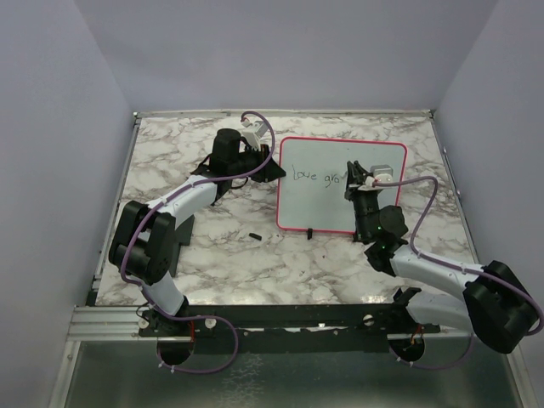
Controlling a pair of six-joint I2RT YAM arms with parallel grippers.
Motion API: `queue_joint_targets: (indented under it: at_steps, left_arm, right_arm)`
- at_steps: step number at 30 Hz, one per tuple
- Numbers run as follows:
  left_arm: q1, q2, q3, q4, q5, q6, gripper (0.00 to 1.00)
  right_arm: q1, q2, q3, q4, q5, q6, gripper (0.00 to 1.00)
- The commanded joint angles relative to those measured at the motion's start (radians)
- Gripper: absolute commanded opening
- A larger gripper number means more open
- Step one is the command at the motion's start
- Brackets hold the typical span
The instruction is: Write a sentence on the whiteboard
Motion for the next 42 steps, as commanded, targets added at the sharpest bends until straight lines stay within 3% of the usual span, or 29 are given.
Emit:
queue_joint_targets:
  at_steps: [1,42]
  left_arm:
    - [0.002,-0.039,0.003,-0.007,-0.008,0.000,0.04]
    - [0.001,-0.042,0.003,-0.006,-0.007,-0.002,0.04]
  right_arm:
    - [-0.001,-0.028,-0.034,-0.042,0.030,0.024,0.01]
    - [-0.001,-0.003,-0.001,0.014,0.073,-0.030,0.01]
